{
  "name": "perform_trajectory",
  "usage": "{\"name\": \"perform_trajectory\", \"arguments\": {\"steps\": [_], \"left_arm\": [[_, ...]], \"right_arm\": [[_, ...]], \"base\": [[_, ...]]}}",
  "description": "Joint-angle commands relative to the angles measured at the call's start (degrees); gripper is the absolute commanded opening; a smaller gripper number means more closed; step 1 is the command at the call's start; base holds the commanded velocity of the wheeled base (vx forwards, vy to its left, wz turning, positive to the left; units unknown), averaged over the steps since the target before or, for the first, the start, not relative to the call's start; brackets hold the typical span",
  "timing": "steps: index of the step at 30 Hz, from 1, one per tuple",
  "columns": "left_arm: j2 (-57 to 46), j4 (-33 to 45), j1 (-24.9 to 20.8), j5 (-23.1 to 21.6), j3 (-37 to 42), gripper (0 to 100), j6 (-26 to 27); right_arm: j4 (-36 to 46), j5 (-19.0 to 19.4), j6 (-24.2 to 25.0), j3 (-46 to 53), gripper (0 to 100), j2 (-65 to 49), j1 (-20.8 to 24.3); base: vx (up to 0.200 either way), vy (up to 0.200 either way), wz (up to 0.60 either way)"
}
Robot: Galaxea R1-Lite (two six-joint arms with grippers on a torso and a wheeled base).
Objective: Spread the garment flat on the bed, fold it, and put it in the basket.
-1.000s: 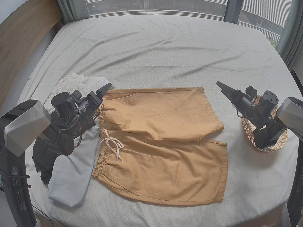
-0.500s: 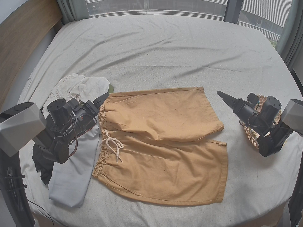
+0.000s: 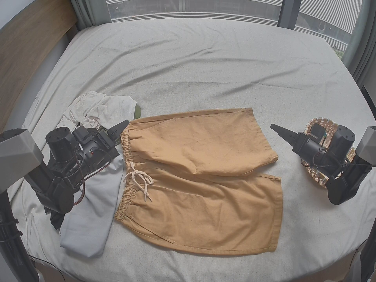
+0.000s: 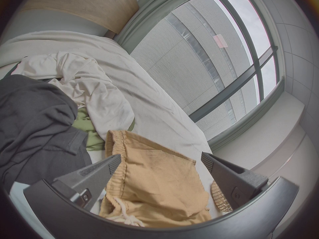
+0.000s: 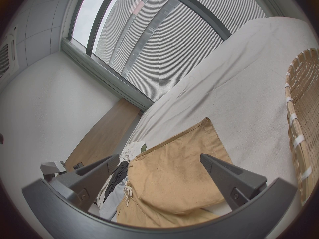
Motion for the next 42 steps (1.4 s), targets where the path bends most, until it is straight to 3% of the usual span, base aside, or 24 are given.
{"name": "perform_trajectory", "arguments": {"steps": [1, 11, 17, 42], "left_arm": [[-4.23, -0.56, -0.02, -0.65, 7.2, 100, 1.73], [-10.21, -1.09, 0.51, -8.73, 20.65, 100, 4.72], [-9.6, -1.35, 1.04, -9.0, 25.22, 100, 7.97], [2.18, -7.5, 1.04, -9.08, 29.26, 100, 7.62]], "right_arm": [[-0.08, -0.04, -2.57, 5.15, 100, -1.66, 0.57], [0.01, -0.22, -3.36, 15.96, 100, -9.84, 2.77], [0.1, -0.48, -3.53, 21.23, 100, -13.0, 4.17], [0.1, -0.57, -3.53, 24.84, 100, -15.37, 4.08]], "base": [[0.0, 0.0, 0.0], [0.0, 0.0, 0.0], [0.0, 0.0, 0.0], [0.0, 0.0, 0.0]]}}
